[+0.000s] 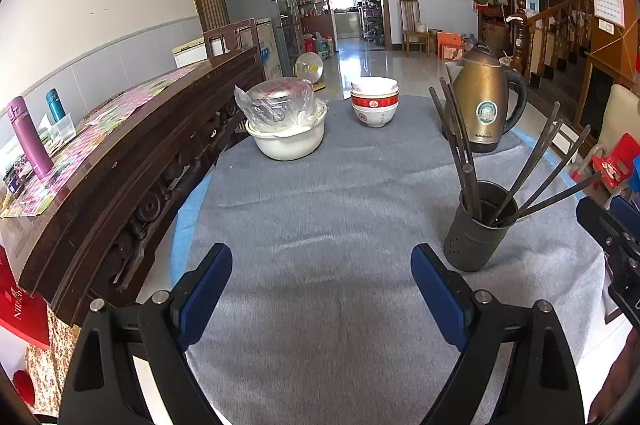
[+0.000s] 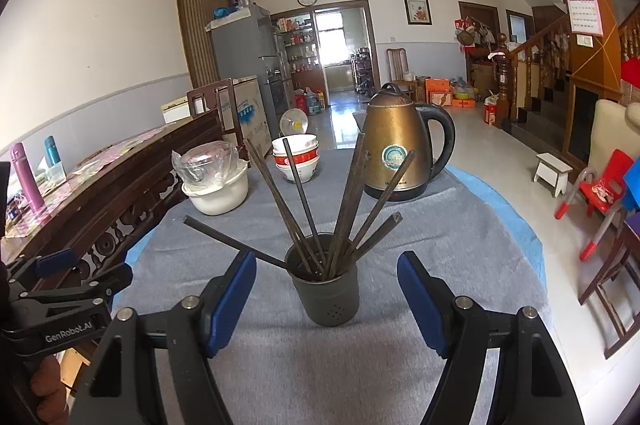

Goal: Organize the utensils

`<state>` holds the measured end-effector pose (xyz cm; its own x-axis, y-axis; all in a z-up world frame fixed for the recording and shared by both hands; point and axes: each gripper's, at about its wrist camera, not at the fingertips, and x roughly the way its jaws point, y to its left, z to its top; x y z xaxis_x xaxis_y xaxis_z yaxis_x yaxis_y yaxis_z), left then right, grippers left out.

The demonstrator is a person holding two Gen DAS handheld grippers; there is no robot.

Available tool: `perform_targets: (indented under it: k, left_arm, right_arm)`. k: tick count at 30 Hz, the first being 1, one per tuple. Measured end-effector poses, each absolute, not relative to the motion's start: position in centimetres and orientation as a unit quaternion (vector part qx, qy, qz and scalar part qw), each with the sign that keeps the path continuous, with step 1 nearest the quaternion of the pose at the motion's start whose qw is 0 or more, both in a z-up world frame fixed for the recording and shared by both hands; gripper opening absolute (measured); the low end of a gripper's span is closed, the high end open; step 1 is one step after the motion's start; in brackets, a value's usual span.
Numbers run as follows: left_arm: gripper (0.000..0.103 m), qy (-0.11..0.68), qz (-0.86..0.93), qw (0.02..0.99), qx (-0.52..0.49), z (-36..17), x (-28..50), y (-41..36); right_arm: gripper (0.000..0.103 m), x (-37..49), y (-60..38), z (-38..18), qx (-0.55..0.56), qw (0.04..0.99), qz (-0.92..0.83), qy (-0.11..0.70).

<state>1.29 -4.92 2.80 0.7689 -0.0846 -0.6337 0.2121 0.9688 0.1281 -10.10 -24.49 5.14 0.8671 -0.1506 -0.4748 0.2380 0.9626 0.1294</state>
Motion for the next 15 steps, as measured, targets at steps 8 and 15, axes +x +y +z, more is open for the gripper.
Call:
perform_targets:
  k: [8, 15]
  left_arm:
    - [0.091, 0.321, -0.087, 0.938, 0.095, 3.45, 0.93, -4.89]
    - [0.091, 0.317, -0.095, 0.939, 0.095, 3.78, 0.73, -4.94]
  right_arm:
    - [0.077, -9.96, -24.47, 5.46, 0.088, 0.962, -0.105, 0.235]
    - [0.076, -10.01, -24.47, 5.62, 0.087, 0.962, -0.110, 0.233]
